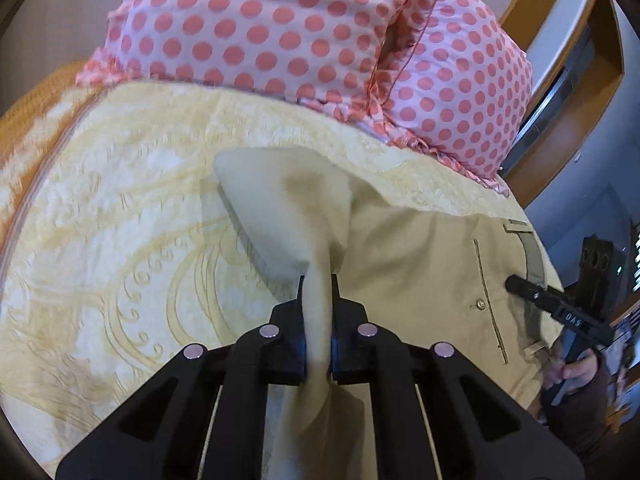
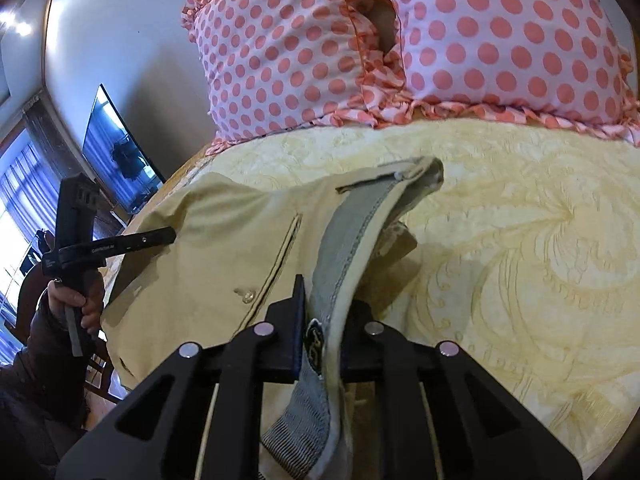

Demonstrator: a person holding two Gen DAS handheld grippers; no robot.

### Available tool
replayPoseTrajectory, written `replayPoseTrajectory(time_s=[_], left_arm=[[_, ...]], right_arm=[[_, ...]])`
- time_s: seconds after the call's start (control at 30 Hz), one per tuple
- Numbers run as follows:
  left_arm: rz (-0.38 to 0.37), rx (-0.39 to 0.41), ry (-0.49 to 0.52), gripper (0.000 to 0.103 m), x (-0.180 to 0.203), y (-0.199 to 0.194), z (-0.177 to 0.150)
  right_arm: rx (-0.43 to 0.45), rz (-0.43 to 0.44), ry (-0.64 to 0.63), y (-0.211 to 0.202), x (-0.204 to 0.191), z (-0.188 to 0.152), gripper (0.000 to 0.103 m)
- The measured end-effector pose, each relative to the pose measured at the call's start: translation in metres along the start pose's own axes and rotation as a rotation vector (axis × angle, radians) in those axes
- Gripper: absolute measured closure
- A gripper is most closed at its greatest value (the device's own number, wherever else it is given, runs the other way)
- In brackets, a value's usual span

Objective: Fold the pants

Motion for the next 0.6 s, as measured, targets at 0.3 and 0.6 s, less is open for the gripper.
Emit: replayPoseTrajectory(time_s=[0.3,0.6], left_arm=[[0.067,0.133,0.095,0.096,0.02,0.016,0.09],[0.098,-0.058,-0.098,0.086,-0.034,0.096,0.103]], right_arm=[[0.142,-0.072,-0.003,0.009,0.022,0.092,0.092],[-0.062,-0.288,0.141,0.077,0.076,0.087,0.058]])
Point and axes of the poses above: each gripper's, at about its wrist camera, not at the fingertips, and y roughly the way its jaws point, x to its right, z to its top, the point moved 4 cm from there along y, roughly the way its jaws point, and after that the axes turned 4 degrees about -z, right-handed, at the moved point
